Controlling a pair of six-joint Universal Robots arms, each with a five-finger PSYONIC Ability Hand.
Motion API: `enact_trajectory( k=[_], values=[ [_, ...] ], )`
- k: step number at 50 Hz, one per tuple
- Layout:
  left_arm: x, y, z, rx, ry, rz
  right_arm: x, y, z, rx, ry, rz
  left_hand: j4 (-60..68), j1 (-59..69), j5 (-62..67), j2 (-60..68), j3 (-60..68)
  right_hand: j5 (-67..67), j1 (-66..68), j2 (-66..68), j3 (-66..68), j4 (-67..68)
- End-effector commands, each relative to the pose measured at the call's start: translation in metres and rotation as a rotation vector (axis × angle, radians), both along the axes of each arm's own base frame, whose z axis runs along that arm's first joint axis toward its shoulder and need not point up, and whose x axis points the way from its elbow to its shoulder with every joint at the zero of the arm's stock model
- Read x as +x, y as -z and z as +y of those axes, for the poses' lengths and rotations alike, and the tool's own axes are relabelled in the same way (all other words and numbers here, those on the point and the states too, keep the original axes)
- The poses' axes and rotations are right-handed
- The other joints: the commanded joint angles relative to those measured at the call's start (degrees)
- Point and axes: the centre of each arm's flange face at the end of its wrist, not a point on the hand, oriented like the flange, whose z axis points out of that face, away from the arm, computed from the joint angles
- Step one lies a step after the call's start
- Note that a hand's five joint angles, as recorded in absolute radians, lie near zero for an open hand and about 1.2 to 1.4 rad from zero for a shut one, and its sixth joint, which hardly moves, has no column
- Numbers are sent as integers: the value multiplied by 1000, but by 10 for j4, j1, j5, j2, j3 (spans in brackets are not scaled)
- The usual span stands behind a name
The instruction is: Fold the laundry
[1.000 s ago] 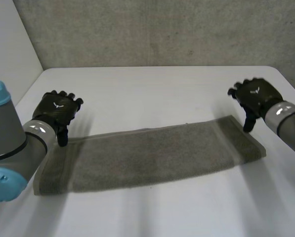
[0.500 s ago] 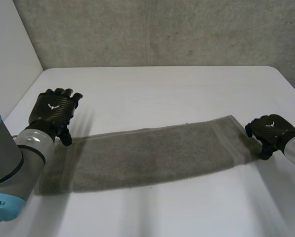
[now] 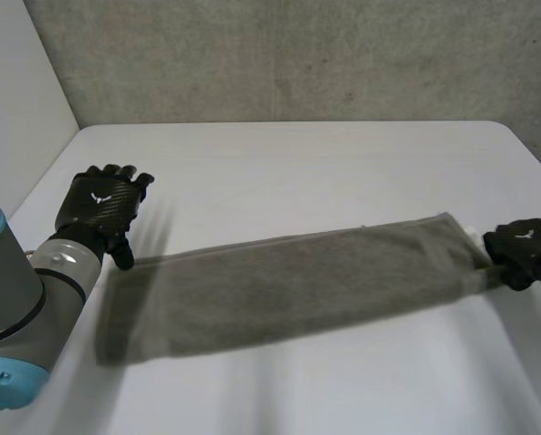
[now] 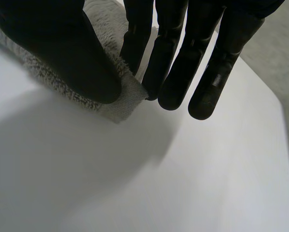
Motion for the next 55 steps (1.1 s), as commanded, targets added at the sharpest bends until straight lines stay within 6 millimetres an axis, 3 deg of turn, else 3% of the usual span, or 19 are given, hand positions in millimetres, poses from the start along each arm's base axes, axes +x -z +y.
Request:
enact_trajectory(
  k=[1, 8, 11, 13, 16, 18, 19, 21, 22, 24, 27, 29, 30, 32, 35, 40, 45, 54, 55],
  values=[
    [0, -1, 0, -3, 1, 1, -83, -26, -25, -74, 288, 192, 4, 1, -13, 5, 5, 144, 257, 125, 123, 118],
    [0, 0, 0, -2, 0, -1, -90, -44, -31, -136, 330, 211, 4, 1, -13, 5, 5, 144, 257, 125, 123, 118],
    [0, -1, 0, -3, 0, 0, -66, -67, -30, -208, 296, 149, 4, 1, -13, 5, 5, 144, 257, 125, 123, 118],
    [0, -2, 0, -6, 0, 2, -30, -90, -24, -276, 223, 84, 4, 1, -13, 5, 5, 144, 257, 125, 123, 118],
    [1, -4, 0, -10, -2, 2, -10, -98, -19, -301, 178, 53, 4, 1, -13, 5, 5, 144, 257, 125, 123, 118],
    [1, -8, 0, -23, -3, 8, 35, -109, -4, -339, 53, 1, 5, 3, -11, 7, 6, 144, 257, 125, 123, 118],
    [1, -8, 0, -23, -3, 8, 35, -109, -4, -340, 52, 1, 5, 3, -11, 7, 6, 144, 257, 125, 123, 118],
    [1, -13, 1, -39, -3, 13, 90, -113, 21, -370, -130, -37, 4, 1, -13, 5, 5, 144, 257, 125, 123, 118],
    [1, -13, 1, -39, -3, 13, 91, -113, 21, -370, -131, -37, 4, 1, -13, 5, 5, 144, 257, 125, 123, 118],
    [2, -15, 1, -45, -6, 15, 139, -116, 52, -402, -297, -77, 4, 1, -13, 5, 5, 144, 257, 125, 123, 118],
    [3, -19, 1, -55, -9, 18, 159, -114, 67, -410, -365, -96, 4, 1, -13, 5, 5, 144, 257, 125, 123, 118],
    [4, -20, 2, -60, -11, 19, 194, -102, 98, -395, -495, -119, 4, 1, -13, 5, 5, 144, 257, 125, 123, 118],
    [4, -20, 2, -60, -11, 19, 194, -101, 98, -395, -496, -119, 4, 1, -13, 5, 5, 144, 257, 125, 123, 118],
    [4, -20, 2, -58, -11, 20, 224, -81, 134, -339, -621, -131, 4, 1, -13, 5, 5, 144, 257, 125, 123, 118],
    [4, -17, 4, -49, -9, 16, 235, -70, 151, -306, -674, -131, 4, 1, -13, 5, 5, 144, 257, 125, 123, 118],
    [4, -15, 6, -41, -7, 15, 251, -25, 200, -168, -826, -114, 4, 1, -13, 5, 5, 144, 257, 125, 123, 118],
    [2, -14, 7, -41, 0, 16, 251, -3, 221, -89, -895, -104, 4, 1, -13, 5, 5, 144, 257, 125, 123, 118],
    [-7, -18, 9, -69, 29, 26, 252, -9, 222, -95, -897, -118, 5, 3, -11, 7, 6, 139, 253, 121, 119, 113],
    [-11, -20, 10, -86, 43, 31, 253, -12, 222, -95, -897, -126, 9, 6, -8, 10, 10, 68, 181, 49, 47, 42]
  ],
)
